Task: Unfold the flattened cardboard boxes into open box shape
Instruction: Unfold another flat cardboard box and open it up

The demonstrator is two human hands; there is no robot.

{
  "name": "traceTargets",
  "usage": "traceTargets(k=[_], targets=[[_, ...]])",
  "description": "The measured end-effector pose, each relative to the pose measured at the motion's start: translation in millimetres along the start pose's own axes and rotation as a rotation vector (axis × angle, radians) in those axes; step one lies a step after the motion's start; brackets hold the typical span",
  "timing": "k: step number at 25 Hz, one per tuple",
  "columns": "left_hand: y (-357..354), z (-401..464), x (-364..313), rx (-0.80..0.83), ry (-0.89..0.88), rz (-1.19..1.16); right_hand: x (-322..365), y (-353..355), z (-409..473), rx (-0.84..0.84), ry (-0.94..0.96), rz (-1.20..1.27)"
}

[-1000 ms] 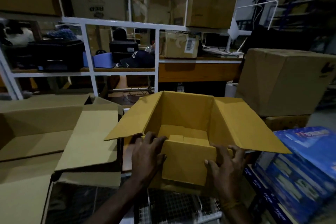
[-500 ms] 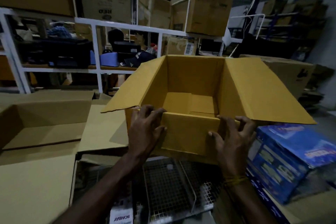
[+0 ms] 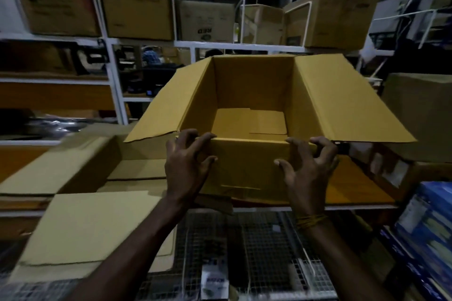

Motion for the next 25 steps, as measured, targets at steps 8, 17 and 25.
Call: traceTargets(k=[8, 17, 25], targets=[[86.7, 1.3, 140.3, -0.053, 0.07, 0.148, 125.6, -121.6, -24.5, 0.08, 0.086, 0.153], [120.7, -14.5, 283.4, -0.015, 0.089, 0.272, 208.6, -248.4, -73.7, 0.183, 0.058, 0.208], [120.2, -54.1, 360.0, 0.063, 0.21, 0.219, 237.0, -295.3, -110.0, 0.258, 0.054, 0.177]])
Point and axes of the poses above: each hand's wrist, its own z-axis towards the middle knuckle, its own y-axis out of the back of the hand, x = y × z, the point moved 10 cm from there along z, towards the middle knuckle, and after that the axes turned 8 degrees about -y, right-handed, at the moved point
